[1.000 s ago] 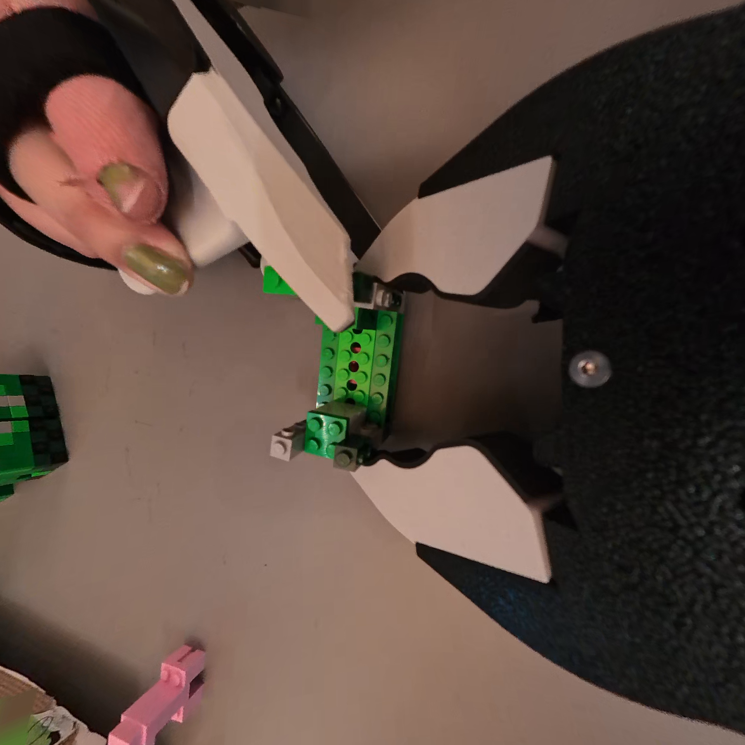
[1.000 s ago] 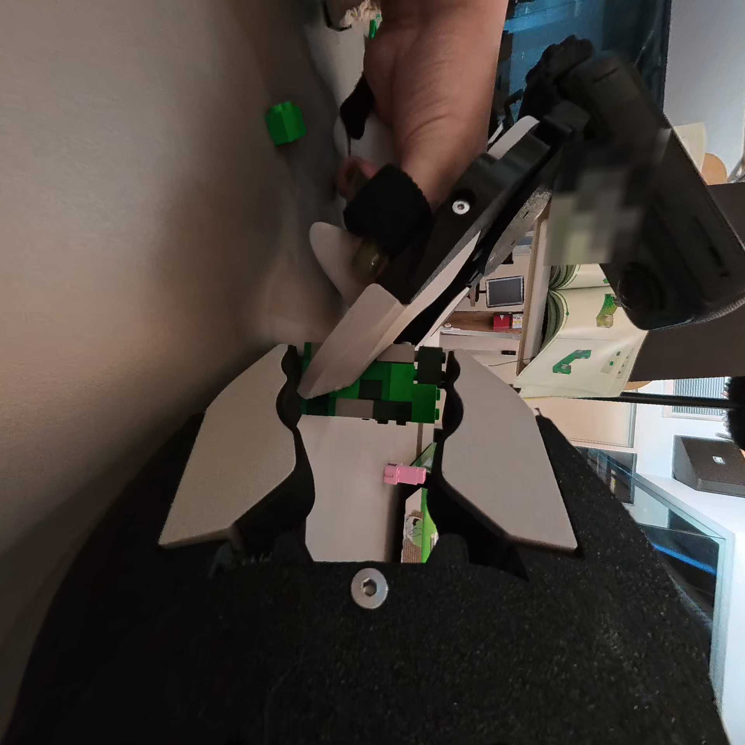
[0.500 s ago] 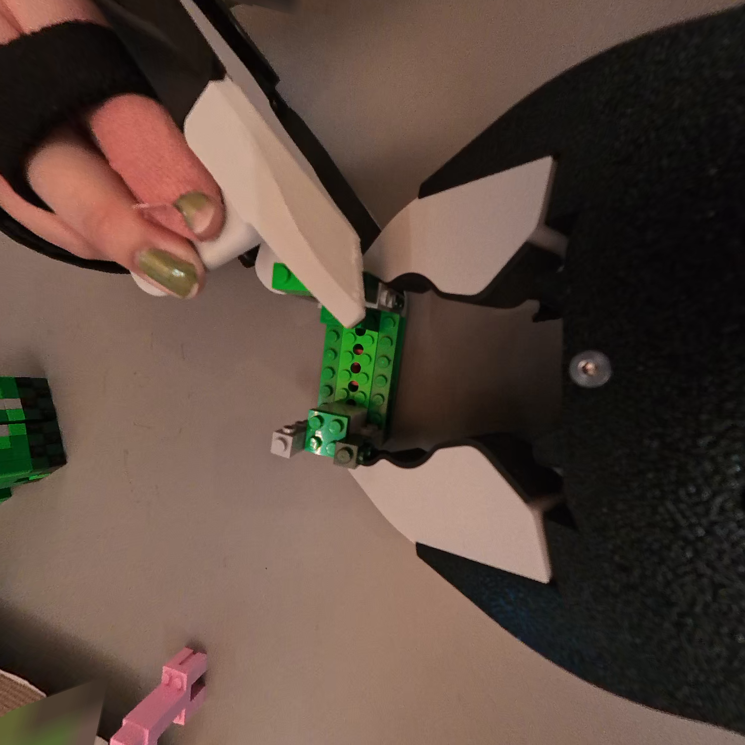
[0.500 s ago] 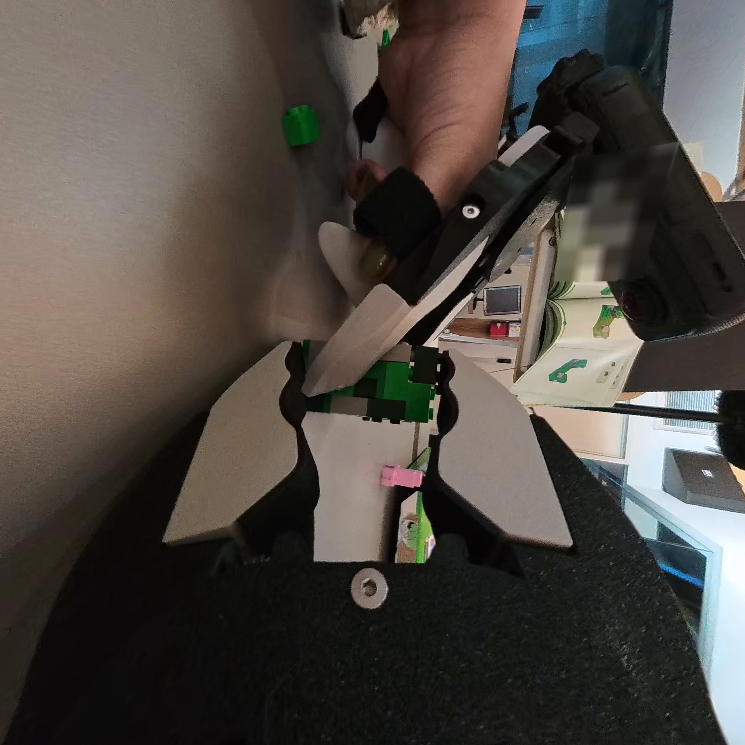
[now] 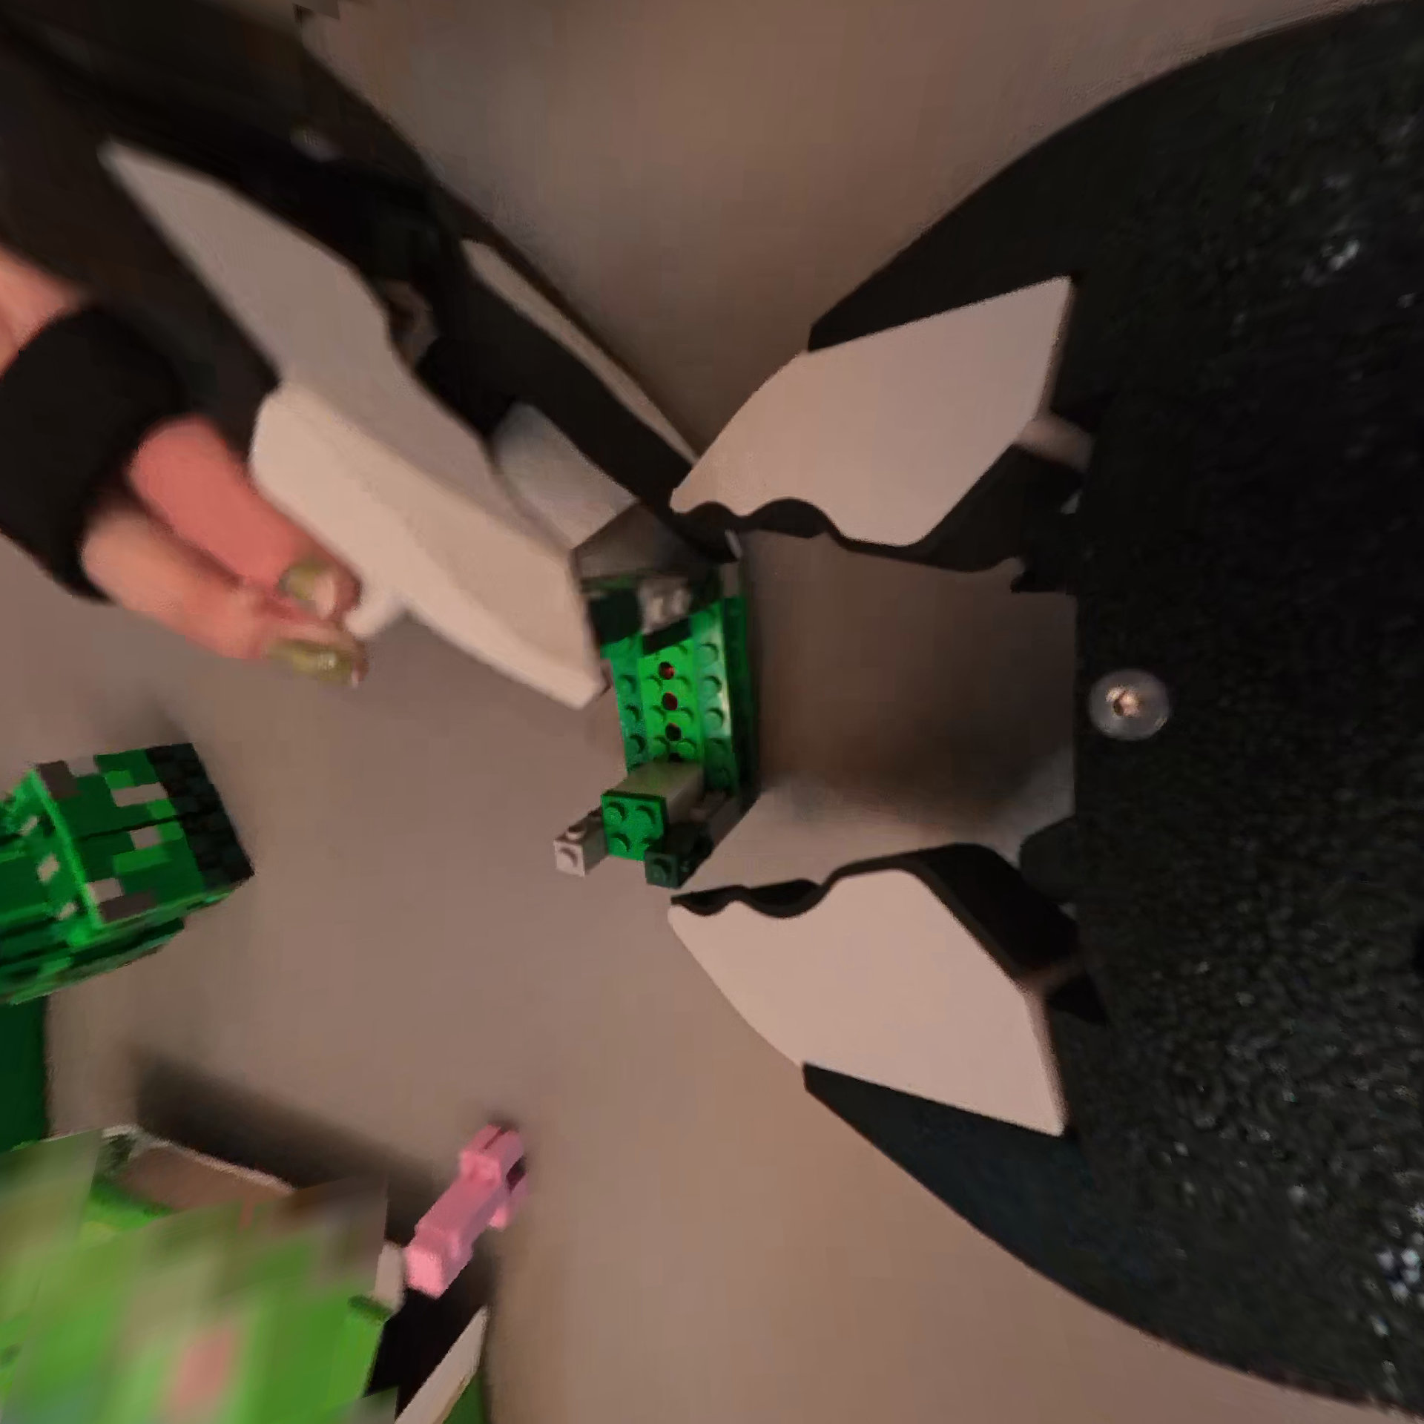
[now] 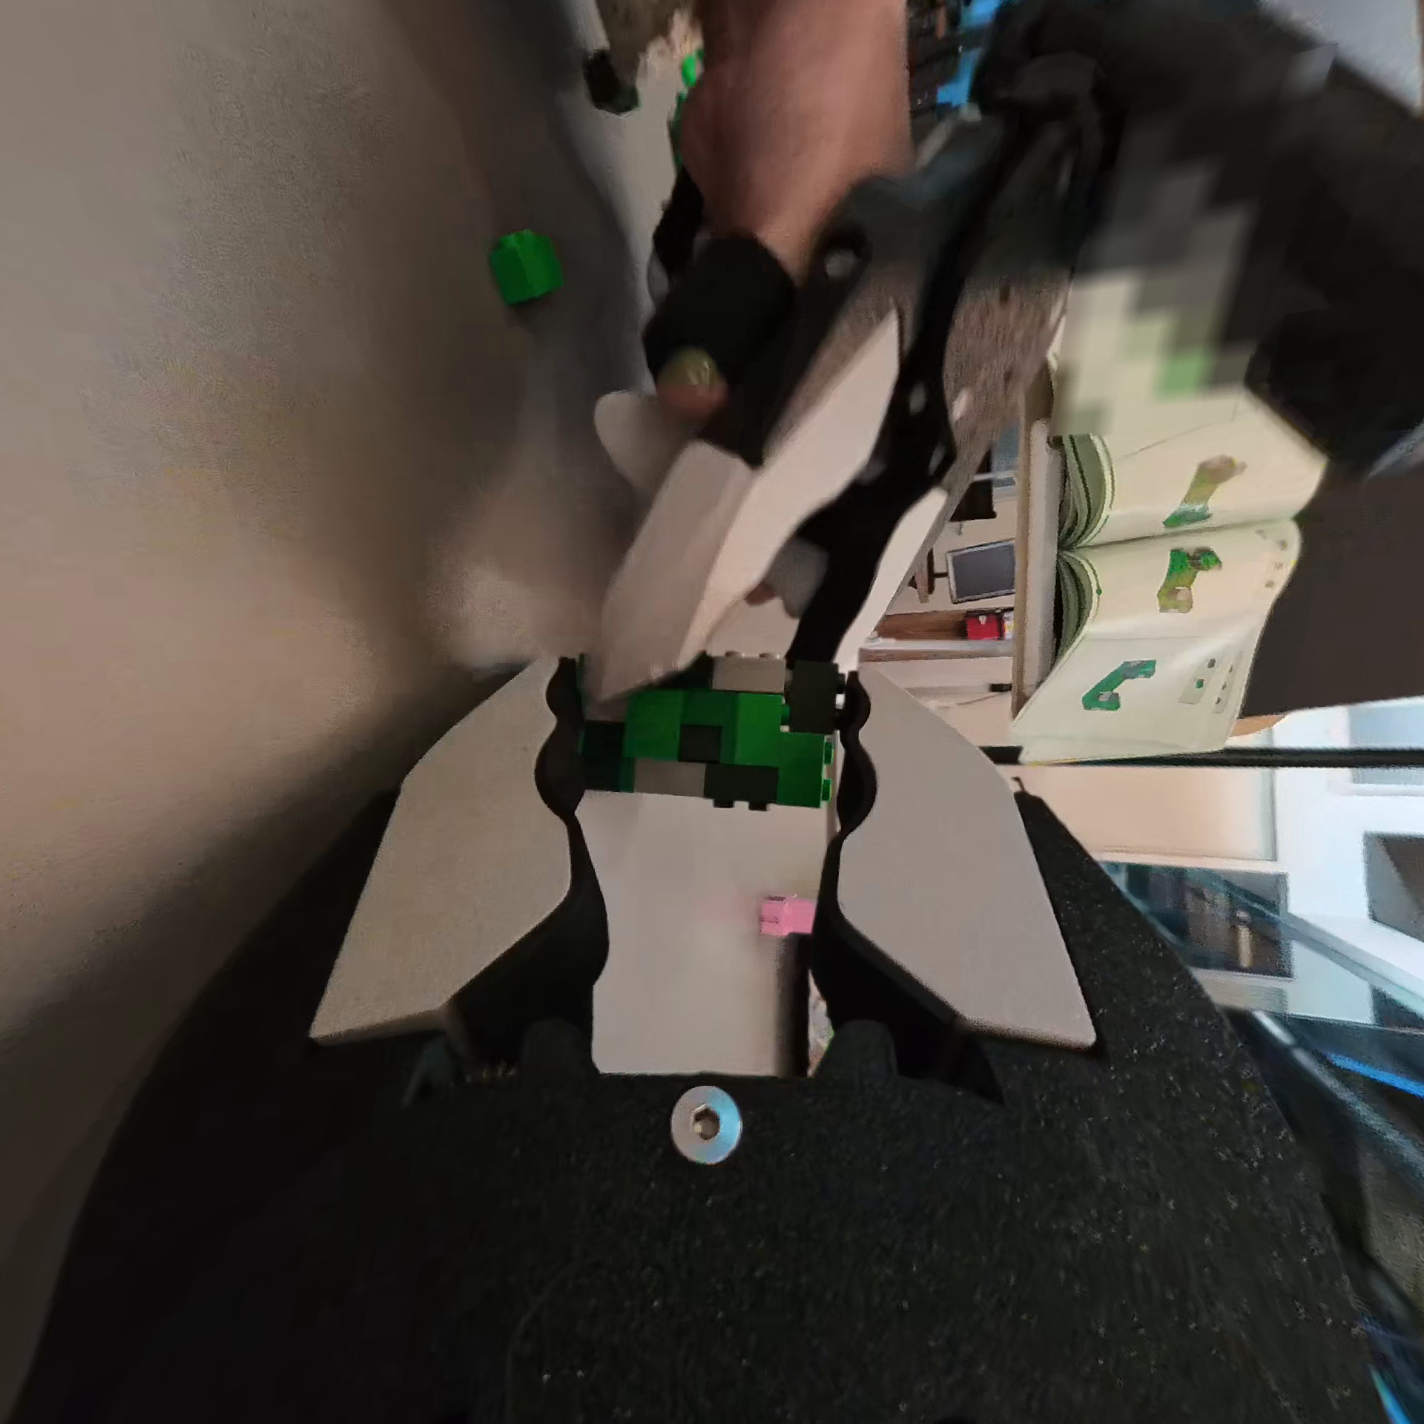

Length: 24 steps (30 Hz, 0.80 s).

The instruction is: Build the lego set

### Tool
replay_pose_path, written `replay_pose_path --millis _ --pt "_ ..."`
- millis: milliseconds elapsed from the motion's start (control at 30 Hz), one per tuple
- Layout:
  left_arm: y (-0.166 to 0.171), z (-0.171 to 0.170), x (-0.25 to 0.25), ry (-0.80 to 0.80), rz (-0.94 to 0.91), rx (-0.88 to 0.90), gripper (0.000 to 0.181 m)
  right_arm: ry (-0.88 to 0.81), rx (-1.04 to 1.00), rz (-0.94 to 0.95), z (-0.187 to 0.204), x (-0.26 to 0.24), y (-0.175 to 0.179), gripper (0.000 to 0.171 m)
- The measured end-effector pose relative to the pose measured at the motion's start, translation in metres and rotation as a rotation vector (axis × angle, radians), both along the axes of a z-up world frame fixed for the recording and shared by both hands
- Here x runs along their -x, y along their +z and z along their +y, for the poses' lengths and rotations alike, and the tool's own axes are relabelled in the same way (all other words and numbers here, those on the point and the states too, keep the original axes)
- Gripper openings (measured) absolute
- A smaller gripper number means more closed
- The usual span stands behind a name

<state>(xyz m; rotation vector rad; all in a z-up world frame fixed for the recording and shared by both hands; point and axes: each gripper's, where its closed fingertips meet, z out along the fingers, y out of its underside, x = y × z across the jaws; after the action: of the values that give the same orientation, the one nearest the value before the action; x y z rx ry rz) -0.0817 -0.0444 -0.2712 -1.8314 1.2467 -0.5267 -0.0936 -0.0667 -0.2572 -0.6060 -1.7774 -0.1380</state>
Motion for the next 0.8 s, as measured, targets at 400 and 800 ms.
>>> replay_pose_path --millis 400,800 --pt "0.017 -0.002 -0.008 -0.055 0.234 -0.714 0.064 -0.004 0.289 0.233 0.022 -0.022 0.033 0.028" --pt "0.011 0.009 0.002 0.050 0.172 -0.646 0.059 -0.052 0.399 0.276 0.040 -0.044 0.040 0.033"
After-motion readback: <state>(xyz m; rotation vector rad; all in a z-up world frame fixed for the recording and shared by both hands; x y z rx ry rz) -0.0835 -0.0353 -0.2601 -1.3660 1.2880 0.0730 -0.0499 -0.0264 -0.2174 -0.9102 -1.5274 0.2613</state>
